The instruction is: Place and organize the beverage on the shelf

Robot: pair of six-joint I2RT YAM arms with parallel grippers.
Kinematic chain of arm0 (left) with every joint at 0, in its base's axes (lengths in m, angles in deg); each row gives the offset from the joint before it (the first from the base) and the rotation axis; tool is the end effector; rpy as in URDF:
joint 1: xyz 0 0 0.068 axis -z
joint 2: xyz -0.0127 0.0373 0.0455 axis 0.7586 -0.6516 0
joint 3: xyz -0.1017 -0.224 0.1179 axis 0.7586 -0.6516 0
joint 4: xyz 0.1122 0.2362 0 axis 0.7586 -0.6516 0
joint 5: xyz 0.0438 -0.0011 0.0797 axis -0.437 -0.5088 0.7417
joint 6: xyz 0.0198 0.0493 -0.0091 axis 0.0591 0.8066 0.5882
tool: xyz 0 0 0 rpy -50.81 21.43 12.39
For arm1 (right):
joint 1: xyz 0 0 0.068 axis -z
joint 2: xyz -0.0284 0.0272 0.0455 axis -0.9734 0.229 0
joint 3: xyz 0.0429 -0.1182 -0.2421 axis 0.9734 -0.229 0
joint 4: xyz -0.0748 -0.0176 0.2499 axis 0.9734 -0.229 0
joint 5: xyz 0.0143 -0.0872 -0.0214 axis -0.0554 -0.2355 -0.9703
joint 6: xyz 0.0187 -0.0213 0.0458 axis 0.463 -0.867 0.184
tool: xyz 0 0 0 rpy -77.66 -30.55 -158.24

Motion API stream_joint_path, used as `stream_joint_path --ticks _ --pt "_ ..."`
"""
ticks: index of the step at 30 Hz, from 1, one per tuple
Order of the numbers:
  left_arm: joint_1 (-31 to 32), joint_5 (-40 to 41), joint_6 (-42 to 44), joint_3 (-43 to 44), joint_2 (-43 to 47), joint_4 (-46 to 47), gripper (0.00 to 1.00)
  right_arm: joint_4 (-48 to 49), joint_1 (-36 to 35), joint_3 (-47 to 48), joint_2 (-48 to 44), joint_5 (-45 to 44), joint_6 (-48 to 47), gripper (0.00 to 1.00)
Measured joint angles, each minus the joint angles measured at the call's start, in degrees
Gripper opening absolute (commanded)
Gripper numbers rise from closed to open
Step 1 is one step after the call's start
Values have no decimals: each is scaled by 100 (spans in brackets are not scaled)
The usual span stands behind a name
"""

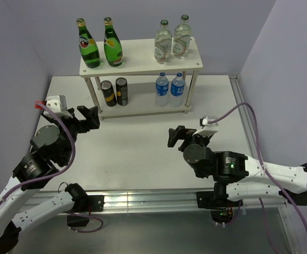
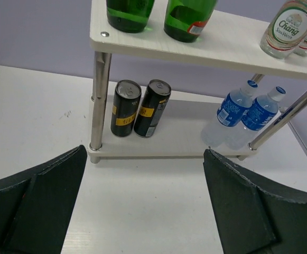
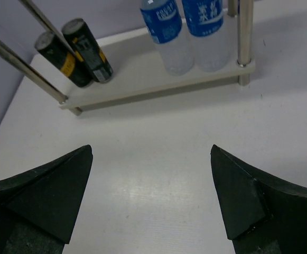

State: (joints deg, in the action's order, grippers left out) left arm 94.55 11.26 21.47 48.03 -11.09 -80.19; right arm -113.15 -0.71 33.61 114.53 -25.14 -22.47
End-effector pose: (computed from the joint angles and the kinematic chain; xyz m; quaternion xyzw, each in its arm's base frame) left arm 0.0964 -0.0647 0.4243 -0.0759 0.7084 -0.1380 0.6881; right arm 0.0670 0.1521 0.3413 0.0702 0.7695 0.1586 0.6146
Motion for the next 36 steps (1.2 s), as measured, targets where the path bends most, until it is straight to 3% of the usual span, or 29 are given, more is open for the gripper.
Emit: stream_joint_path --ticks 9,13,21,36 --pt "0 85 136 13 160 138 99 -308 -2 2039 234 221 -1445 100" --pt "0 103 133 -42 291 181 99 -428 -2 2527 111 393 -1753 100" --pt "0 190 133 -269 640 334 99 -654 -2 2487 -306 505 -1853 100" --pt "-13 192 138 -308 568 352 100 -780 -2 2341 -286 529 -1840 100"
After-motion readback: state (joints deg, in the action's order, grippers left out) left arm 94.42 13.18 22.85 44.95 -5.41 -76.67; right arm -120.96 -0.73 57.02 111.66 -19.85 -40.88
